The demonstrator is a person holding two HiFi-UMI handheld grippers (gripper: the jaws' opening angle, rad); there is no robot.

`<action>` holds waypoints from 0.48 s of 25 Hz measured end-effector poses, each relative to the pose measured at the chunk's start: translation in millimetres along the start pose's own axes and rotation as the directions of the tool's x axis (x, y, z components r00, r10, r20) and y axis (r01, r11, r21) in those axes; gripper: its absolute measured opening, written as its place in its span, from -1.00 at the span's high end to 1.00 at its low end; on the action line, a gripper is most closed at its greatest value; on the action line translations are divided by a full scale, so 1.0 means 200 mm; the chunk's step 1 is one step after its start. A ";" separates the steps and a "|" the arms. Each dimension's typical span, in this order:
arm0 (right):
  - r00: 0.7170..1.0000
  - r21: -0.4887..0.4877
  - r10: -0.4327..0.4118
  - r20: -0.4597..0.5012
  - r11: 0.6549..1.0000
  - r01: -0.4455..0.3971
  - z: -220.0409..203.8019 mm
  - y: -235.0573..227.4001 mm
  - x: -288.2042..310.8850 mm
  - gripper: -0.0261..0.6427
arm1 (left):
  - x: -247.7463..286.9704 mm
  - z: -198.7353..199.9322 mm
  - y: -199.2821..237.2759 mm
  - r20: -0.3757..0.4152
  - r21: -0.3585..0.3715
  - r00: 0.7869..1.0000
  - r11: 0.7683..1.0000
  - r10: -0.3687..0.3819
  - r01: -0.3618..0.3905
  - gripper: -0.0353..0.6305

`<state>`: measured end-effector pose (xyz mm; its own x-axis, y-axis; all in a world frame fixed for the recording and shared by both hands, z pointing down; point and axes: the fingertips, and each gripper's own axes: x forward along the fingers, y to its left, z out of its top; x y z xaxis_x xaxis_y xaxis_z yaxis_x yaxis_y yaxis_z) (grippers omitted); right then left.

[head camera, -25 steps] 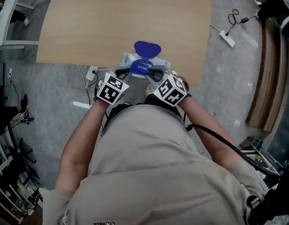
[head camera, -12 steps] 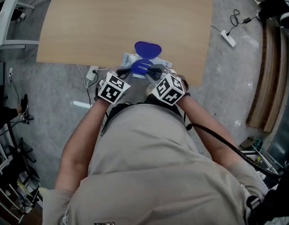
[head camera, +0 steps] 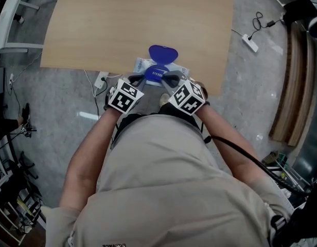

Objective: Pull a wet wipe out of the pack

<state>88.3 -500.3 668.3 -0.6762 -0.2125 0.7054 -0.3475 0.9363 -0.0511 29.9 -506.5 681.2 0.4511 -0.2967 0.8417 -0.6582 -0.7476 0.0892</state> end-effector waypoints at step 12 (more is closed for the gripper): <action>0.997 0.056 -0.062 0.055 0.997 0.059 0.08 -0.04 -0.13 0.91 | -0.02 0.01 -0.01 0.001 0.018 1.000 1.000 0.011 -0.011 0.82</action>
<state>98.6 -506.5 640.1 -0.6878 -0.2849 0.6676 -0.4223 0.9051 -0.0489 30.6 -505.6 676.8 0.4443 -0.3055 0.8422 -0.6523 -0.7547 0.0703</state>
